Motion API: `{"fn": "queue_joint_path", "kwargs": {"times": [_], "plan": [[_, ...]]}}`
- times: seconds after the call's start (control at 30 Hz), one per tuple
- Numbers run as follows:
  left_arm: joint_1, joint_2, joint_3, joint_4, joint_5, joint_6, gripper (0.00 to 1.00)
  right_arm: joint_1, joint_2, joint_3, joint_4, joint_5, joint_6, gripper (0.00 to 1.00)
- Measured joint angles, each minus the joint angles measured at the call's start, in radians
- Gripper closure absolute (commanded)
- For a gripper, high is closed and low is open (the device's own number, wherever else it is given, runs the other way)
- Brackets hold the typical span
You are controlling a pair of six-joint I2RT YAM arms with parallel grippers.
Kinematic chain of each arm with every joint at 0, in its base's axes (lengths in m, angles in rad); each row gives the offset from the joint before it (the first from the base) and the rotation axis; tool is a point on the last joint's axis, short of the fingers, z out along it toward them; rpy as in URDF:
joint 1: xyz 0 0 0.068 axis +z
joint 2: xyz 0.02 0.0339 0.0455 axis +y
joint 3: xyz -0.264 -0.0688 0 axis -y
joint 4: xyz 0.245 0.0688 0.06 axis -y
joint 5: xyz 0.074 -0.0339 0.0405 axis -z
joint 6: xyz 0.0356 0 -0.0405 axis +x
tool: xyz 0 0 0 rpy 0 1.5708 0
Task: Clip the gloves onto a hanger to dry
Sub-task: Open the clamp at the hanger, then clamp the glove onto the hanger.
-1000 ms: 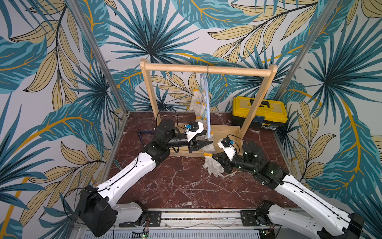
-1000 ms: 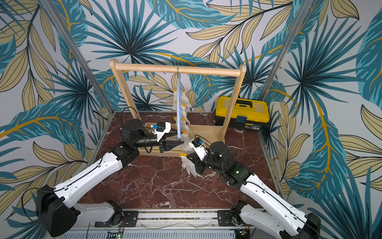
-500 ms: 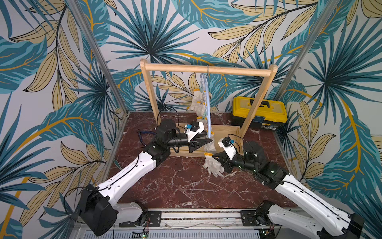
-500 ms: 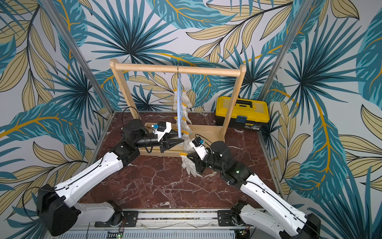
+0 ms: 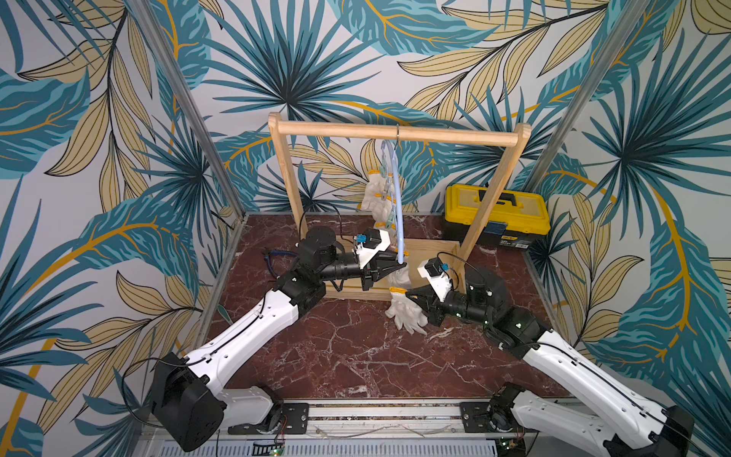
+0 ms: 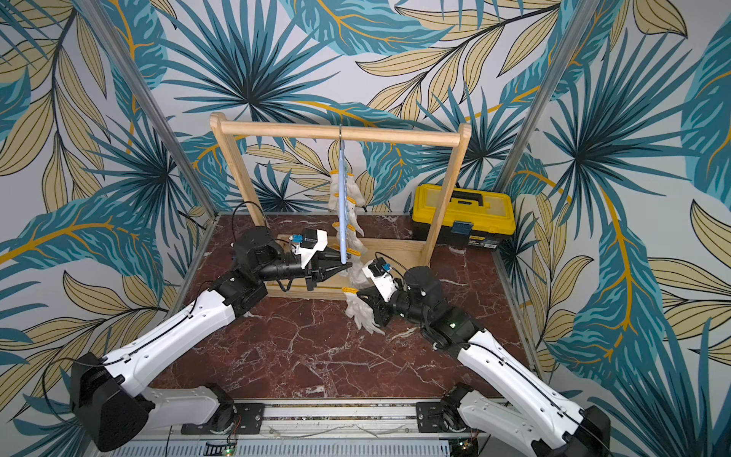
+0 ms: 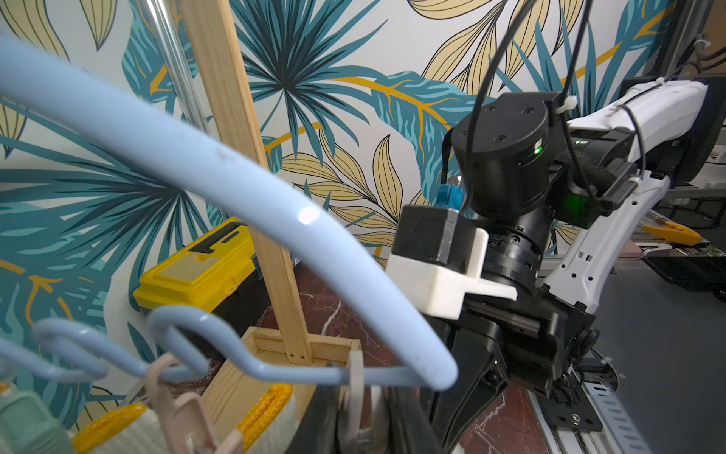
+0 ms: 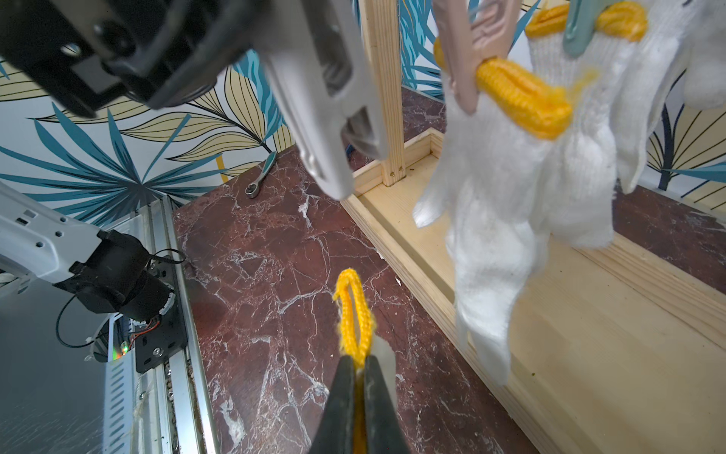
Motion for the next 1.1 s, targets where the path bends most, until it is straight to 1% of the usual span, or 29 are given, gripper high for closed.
{"fn": "queue_joint_path", "kwargs": {"times": [0.07, 0.1, 0.33, 0.6, 0.8, 1.1], "plan": [[0.0, 0.0, 0.006, 0.002, 0.0, -0.003, 1.0, -0.01, 0.02, 0.006, 0.016, -0.014, -0.005, 1.0], [0.0, 0.0, 0.007, 0.002, 0.0, -0.004, 1.0, -0.016, 0.032, 0.011, 0.023, -0.023, -0.007, 1.0], [0.0, 0.001, 0.01, -0.012, 0.005, -0.007, 1.0, -0.072, 0.095, 0.061, 0.087, -0.115, -0.021, 1.0], [0.001, 0.001, 0.028, -0.057, 0.034, -0.005, 1.0, -0.12, 0.127, 0.107, 0.106, -0.251, -0.041, 1.0], [0.01, 0.014, 0.038, -0.081, 0.081, -0.006, 1.0, -0.128, 0.161, 0.152, 0.09, -0.338, -0.084, 1.0], [0.034, 0.016, 0.039, -0.083, 0.143, -0.014, 1.0, -0.134, 0.187, 0.2, -0.006, -0.403, -0.159, 1.0]]}}
